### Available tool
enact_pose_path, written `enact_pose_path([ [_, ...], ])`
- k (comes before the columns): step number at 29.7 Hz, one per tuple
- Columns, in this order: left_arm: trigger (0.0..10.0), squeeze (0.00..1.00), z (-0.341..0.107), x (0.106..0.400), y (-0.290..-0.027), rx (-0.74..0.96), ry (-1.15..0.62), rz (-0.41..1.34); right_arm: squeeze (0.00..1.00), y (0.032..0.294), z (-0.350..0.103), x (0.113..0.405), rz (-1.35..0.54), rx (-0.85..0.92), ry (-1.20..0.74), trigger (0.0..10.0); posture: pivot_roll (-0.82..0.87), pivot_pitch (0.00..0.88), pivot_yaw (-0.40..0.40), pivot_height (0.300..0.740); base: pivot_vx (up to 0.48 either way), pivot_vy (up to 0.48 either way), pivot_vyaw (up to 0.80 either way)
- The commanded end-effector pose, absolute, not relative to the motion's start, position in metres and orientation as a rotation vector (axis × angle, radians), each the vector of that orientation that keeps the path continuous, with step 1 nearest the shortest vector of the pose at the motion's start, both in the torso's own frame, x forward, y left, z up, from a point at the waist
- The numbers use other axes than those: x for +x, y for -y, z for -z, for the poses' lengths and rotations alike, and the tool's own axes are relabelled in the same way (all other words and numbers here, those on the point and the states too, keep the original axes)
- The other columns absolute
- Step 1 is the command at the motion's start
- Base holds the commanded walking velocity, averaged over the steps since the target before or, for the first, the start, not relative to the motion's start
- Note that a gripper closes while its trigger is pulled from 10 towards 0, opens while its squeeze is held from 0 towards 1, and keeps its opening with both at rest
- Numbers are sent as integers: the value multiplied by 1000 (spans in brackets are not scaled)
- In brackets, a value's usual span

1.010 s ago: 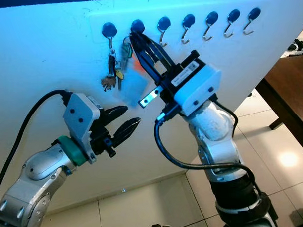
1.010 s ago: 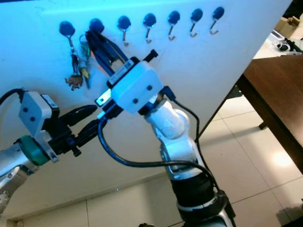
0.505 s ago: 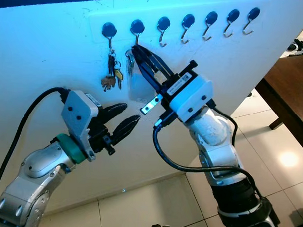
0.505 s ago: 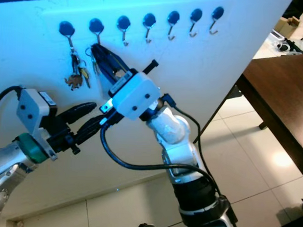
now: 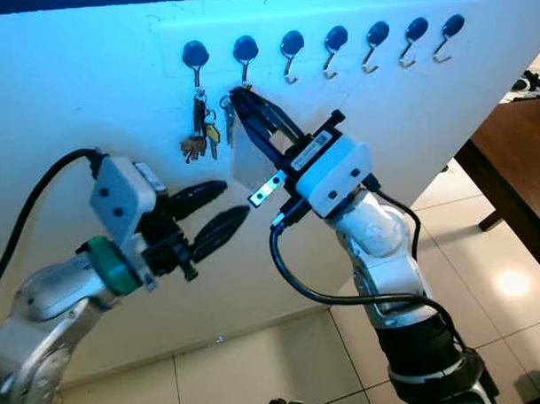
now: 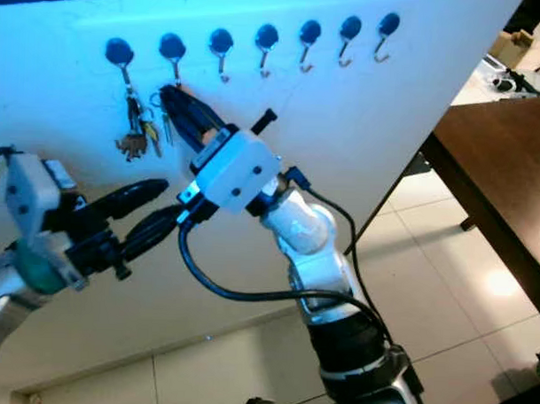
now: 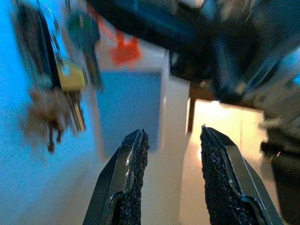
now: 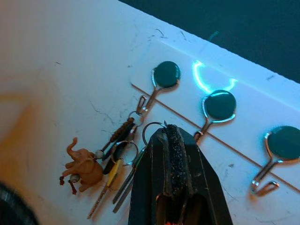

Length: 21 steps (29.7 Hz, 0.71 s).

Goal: Hang keys on a hook

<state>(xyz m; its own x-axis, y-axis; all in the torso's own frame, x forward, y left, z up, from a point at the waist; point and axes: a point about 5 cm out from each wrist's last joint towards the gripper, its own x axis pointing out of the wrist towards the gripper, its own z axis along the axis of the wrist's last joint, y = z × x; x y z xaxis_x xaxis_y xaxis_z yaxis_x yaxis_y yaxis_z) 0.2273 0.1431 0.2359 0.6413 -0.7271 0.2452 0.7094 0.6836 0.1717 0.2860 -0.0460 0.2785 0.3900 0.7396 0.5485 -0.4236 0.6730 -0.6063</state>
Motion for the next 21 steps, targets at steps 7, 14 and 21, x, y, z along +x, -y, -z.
enact_pose_path([
  [7, 10000, 0, -260, 209, -151, 42, 388, 924, 1000, 52, -266, 282, -749, -360, 856, 10000, 69, 69, 36, 740, 0, 0, 0],
  [14, 10000, 0, -258, 209, -151, 78, 371, 927, 1000, 59, -259, 282, -770, -258, 756, 10000, 64, 73, 35, 740, 0, 0, 0],
  [21, 10000, 0, -251, 213, -153, 66, 345, 899, 0, 85, -230, 267, -896, -24, 484, 10000, 55, 81, 38, 740, 0, 0, 0],
])
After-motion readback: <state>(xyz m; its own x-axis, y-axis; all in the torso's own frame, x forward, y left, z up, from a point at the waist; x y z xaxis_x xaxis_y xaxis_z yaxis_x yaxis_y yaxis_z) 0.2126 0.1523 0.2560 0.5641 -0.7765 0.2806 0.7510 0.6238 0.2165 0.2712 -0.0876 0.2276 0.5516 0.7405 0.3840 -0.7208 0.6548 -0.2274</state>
